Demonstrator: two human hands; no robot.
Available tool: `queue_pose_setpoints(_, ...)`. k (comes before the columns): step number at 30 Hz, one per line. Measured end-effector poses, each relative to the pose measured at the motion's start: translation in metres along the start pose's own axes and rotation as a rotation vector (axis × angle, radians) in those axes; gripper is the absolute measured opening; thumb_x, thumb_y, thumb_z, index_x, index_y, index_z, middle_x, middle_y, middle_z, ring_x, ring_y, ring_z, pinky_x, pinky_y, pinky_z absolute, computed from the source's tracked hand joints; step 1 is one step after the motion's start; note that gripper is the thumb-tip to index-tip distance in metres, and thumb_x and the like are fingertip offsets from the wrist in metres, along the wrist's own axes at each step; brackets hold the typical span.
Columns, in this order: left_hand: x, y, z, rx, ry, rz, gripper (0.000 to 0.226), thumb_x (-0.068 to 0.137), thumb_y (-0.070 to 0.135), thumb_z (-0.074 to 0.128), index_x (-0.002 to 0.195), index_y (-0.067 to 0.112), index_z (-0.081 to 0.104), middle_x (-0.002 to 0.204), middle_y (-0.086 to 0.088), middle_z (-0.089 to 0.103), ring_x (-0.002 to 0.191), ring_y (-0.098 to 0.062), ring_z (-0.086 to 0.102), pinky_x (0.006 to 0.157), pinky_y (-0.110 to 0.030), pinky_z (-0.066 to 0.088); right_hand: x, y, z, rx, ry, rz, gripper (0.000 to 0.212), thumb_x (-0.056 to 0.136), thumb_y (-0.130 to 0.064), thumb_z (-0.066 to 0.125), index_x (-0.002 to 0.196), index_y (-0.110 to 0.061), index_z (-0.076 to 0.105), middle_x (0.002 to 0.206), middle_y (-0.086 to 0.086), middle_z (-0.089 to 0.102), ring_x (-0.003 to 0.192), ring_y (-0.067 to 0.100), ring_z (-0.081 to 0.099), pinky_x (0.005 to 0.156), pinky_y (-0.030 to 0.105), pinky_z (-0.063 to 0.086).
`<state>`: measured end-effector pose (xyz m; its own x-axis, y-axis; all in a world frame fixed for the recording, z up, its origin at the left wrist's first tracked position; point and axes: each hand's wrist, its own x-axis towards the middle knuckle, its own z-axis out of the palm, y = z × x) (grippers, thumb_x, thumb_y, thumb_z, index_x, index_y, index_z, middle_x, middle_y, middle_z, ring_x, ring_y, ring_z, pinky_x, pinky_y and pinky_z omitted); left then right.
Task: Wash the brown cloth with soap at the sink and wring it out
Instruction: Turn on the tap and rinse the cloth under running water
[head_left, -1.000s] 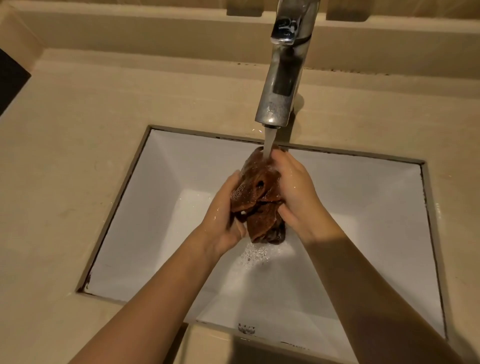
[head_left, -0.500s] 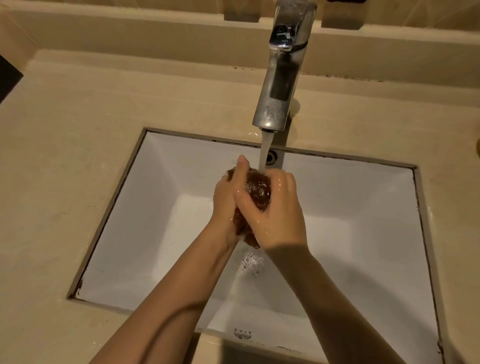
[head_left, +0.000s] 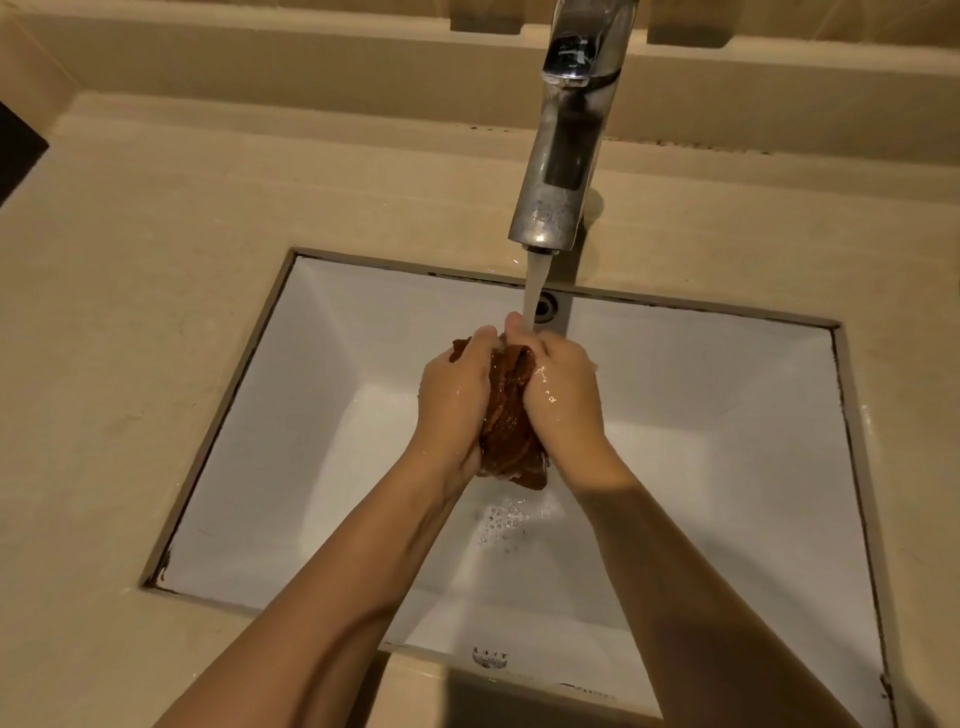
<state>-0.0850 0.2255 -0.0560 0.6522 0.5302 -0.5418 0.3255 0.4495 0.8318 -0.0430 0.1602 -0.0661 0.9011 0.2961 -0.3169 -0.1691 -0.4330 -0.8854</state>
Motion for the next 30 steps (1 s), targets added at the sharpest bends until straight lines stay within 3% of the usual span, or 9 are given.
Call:
queue_pose_setpoints(3, 0.003, 0.008, -0.008, -0.068, -0.083, -0.066, 0.024, 0.089, 0.030, 0.062, 0.083, 0.009, 0.071, 0.077, -0.008, 0.072, 0.076, -0.022, 0.069, 0.074, -0.034, 0.056, 0.004, -0.008, -0.019, 0.186, -0.240, 0.207, 0.057, 0.085, -0.067, 0.037, 0.109, -0.023, 0.063, 0.108, 0.001, 0.064, 0.103, 0.020, 0.058, 0.102, 0.041, 0.042)
queue_pose_setpoints(7, 0.008, 0.013, -0.010, -0.257, -0.276, -0.202, 0.047, 0.092, 0.031, 0.054, 0.053, 0.012, 0.071, 0.056, -0.002, 0.067, 0.054, -0.014, 0.066, 0.061, -0.024, 0.055, 0.006, 0.011, -0.039, 0.350, -0.475, 0.353, 0.079, 0.070, -0.079, 0.035, 0.128, -0.029, 0.055, 0.130, 0.007, 0.059, 0.118, 0.023, 0.055, 0.106, 0.045, 0.041)
queue_pose_setpoints(9, 0.008, 0.015, -0.010, -0.337, -0.322, -0.242, 0.058, 0.095, 0.033, 0.048, 0.045, 0.011, 0.069, 0.052, -0.002, 0.066, 0.049, -0.012, 0.065, 0.059, -0.024, 0.053, 0.003, 0.022, -0.043, 0.364, -0.552, 0.379, 0.078, 0.068, -0.077, 0.044, 0.124, -0.025, 0.058, 0.116, 0.006, 0.067, 0.104, 0.020, 0.064, 0.089, 0.043, 0.053)
queue_pose_setpoints(10, 0.010, 0.015, -0.013, -0.362, -0.332, -0.261, 0.057, 0.095, 0.033, 0.047, 0.049, 0.009, 0.072, 0.056, -0.004, 0.068, 0.052, -0.014, 0.067, 0.061, -0.025, 0.055, 0.002, 0.024, -0.044, 0.346, -0.554, 0.343, 0.067, 0.075, -0.070, 0.048, 0.119, -0.021, 0.061, 0.100, 0.007, 0.069, 0.085, 0.016, 0.068, 0.070, 0.036, 0.057)
queue_pose_setpoints(12, 0.013, 0.013, -0.020, -0.415, -0.306, -0.292, 0.046, 0.094, 0.031, 0.049, 0.068, 0.003, 0.075, 0.072, -0.010, 0.072, 0.067, -0.020, 0.070, 0.072, -0.030, 0.058, 0.004, 0.023, -0.049, 0.378, -0.461, 0.265, 0.039, 0.090, -0.046, 0.052, 0.112, -0.014, 0.060, 0.077, 0.008, 0.057, 0.051, 0.009, 0.055, 0.042, 0.022, 0.040)
queue_pose_setpoints(15, 0.014, 0.005, -0.029, -0.468, -0.293, -0.358, 0.033, 0.088, 0.029, 0.057, 0.098, 0.001, 0.072, 0.099, -0.016, 0.069, 0.094, -0.028, 0.066, 0.097, -0.042, 0.049, 0.007, 0.015, -0.055, 0.385, -0.311, 0.187, 0.029, 0.095, -0.032, 0.048, 0.117, -0.016, 0.056, 0.081, 0.002, 0.054, 0.040, 0.000, 0.051, 0.035, 0.013, 0.034)
queue_pose_setpoints(21, 0.012, -0.006, -0.041, -0.448, -0.358, -0.373, 0.030, 0.088, 0.027, 0.050, 0.085, 0.009, 0.074, 0.095, -0.015, 0.070, 0.085, -0.031, 0.068, 0.082, -0.048, 0.052, 0.007, -0.006, -0.059, 0.425, -0.205, 0.054, 0.027, 0.092, -0.038, 0.053, 0.109, -0.017, 0.058, 0.077, 0.002, 0.058, 0.050, 0.006, 0.050, 0.037, 0.022, 0.031)
queue_pose_setpoints(26, 0.025, 0.001, -0.042, -0.232, -0.097, -0.143, 0.019, 0.092, 0.014, 0.057, 0.108, 0.007, 0.064, 0.100, -0.012, 0.069, 0.089, -0.023, 0.068, 0.078, -0.037, 0.057, 0.003, -0.010, -0.064, 0.167, -0.170, -0.112, 0.013, 0.085, -0.033, 0.063, 0.093, -0.024, 0.058, 0.090, -0.001, 0.064, 0.081, 0.010, 0.063, 0.059, 0.019, 0.051)
queue_pose_setpoints(30, 0.023, 0.006, -0.037, -0.040, 0.140, 0.064, 0.013, 0.093, 0.025, 0.056, 0.093, 0.016, 0.065, 0.094, -0.007, 0.072, 0.091, -0.022, 0.068, 0.080, -0.036, 0.056, 0.001, -0.006, -0.067, 0.048, -0.048, -0.198, 0.017, 0.086, -0.032, 0.062, 0.093, -0.018, 0.058, 0.095, 0.006, 0.064, 0.091, 0.019, 0.063, 0.078, 0.035, 0.057)
